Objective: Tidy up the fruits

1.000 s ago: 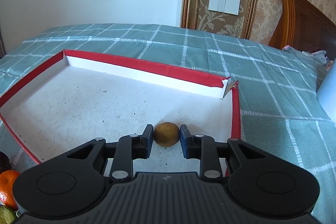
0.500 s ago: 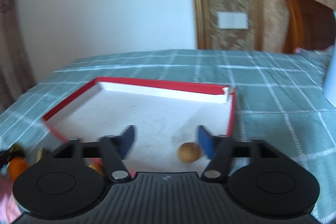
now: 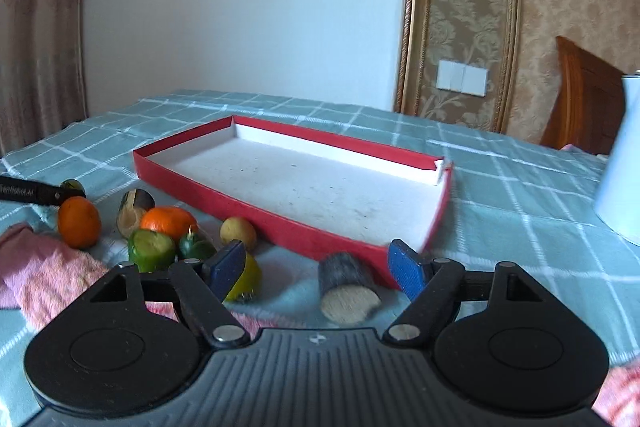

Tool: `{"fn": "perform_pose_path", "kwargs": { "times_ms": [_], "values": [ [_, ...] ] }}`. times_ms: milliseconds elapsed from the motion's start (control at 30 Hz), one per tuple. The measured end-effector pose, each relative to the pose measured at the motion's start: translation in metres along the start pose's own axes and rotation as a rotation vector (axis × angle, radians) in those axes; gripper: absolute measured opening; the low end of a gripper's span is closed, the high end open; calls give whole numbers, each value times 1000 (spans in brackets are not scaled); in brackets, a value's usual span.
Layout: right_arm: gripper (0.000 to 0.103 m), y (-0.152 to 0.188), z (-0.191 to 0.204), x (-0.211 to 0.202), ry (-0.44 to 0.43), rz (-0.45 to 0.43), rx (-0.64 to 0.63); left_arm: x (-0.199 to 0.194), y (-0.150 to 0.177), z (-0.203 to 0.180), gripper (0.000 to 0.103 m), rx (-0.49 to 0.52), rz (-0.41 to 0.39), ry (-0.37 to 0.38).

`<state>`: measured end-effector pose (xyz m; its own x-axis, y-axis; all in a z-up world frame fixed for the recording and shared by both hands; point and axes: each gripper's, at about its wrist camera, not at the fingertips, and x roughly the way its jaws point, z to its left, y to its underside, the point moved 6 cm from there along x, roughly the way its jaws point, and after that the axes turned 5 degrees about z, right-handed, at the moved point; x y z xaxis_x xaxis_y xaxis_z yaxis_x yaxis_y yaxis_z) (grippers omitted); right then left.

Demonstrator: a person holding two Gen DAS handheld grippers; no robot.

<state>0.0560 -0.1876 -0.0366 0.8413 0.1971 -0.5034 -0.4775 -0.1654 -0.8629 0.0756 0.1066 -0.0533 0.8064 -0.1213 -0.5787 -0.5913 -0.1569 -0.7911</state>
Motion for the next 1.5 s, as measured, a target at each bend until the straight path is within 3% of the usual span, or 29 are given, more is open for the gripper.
{"fn": "perform_pose_path", "kwargs": {
  "times_ms": [200,467,567,733,933,1067,1500],
  "values": [
    [79,5,-3,-1,-23,11,25,-8,-17,-18,29,51,-32,0],
    [82,11,-14,10,-23,91,98,2,-39,-53,29,139,-32,44],
    [82,14,-23,17,-20,131,150,4,-39,-52,29,125,-22,60],
    [82,18,-27,21,-34,165,187,-2,-33,-33,45,108,-21,15],
    [82,17,-23,22,-34,174,166,11,-26,-12,45,97,48,-95],
    [85,18,-23,23,-36,177,165,17,-20,-10,45,108,78,-95],
    [89,18,-23,24,-34,183,163,-23,-5,-19,45,155,53,18]
  ]
}}
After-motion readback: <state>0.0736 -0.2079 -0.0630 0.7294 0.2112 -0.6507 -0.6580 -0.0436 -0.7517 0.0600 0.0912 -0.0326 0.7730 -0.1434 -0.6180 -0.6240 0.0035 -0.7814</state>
